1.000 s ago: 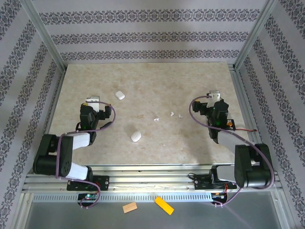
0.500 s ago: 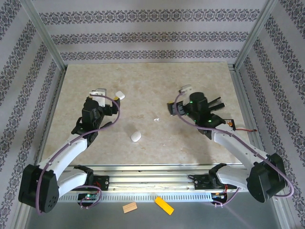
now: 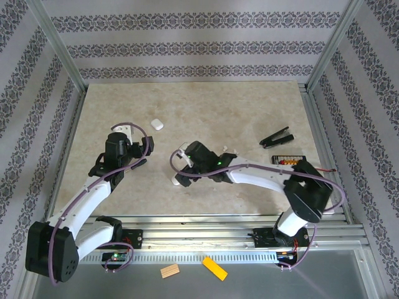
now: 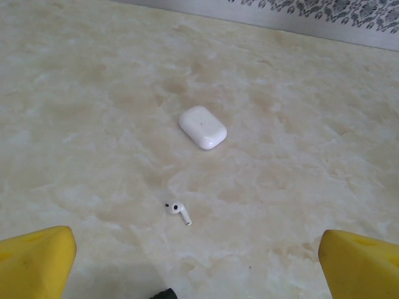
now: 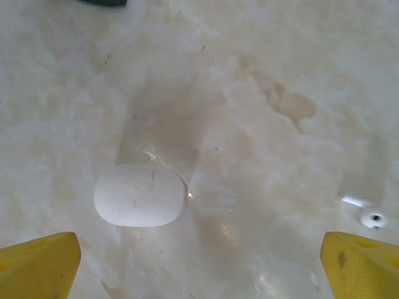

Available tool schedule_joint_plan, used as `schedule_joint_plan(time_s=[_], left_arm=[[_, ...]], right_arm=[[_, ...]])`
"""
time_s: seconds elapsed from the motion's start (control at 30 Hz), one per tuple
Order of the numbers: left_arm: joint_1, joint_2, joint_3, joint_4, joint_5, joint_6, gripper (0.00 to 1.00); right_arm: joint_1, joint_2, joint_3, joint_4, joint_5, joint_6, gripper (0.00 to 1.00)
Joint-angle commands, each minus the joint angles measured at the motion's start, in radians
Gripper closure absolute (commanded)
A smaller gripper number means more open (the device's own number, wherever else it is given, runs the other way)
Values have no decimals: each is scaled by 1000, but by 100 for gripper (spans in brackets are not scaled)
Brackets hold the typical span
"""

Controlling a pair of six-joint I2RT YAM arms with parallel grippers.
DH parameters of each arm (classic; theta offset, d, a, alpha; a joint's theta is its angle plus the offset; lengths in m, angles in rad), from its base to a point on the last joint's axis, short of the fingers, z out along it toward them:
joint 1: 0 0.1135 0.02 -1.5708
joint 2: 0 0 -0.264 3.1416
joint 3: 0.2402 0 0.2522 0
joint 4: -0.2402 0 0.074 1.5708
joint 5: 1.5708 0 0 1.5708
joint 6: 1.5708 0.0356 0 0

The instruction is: Insert the wireless bluetooth earbuds into the charging case

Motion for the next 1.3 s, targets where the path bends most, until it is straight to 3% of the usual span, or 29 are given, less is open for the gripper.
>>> schedule_joint_plan(time_s=[0.0, 0.27, 0.7, 0.83, 1.03, 1.27], left_arm=[[16, -3, -23, -27, 17, -40, 1], [39, -16, -46, -29, 31, -40, 1], [39, -61, -69, -19, 1, 0, 1], [39, -55, -64, -22, -2, 5, 1], [39, -49, -66, -15, 8, 4, 1], [14, -1, -77, 86, 51, 35, 0]], right_arm=[[28, 57, 85, -56, -7, 98, 2], [87, 205, 208, -132, -4, 142, 10], [90, 346, 325, -247, 17, 115, 19], [90, 376, 350, -273, 22, 116, 28], [85, 376, 356, -287, 50, 126, 37], [26, 261, 250, -242, 37, 208, 39]])
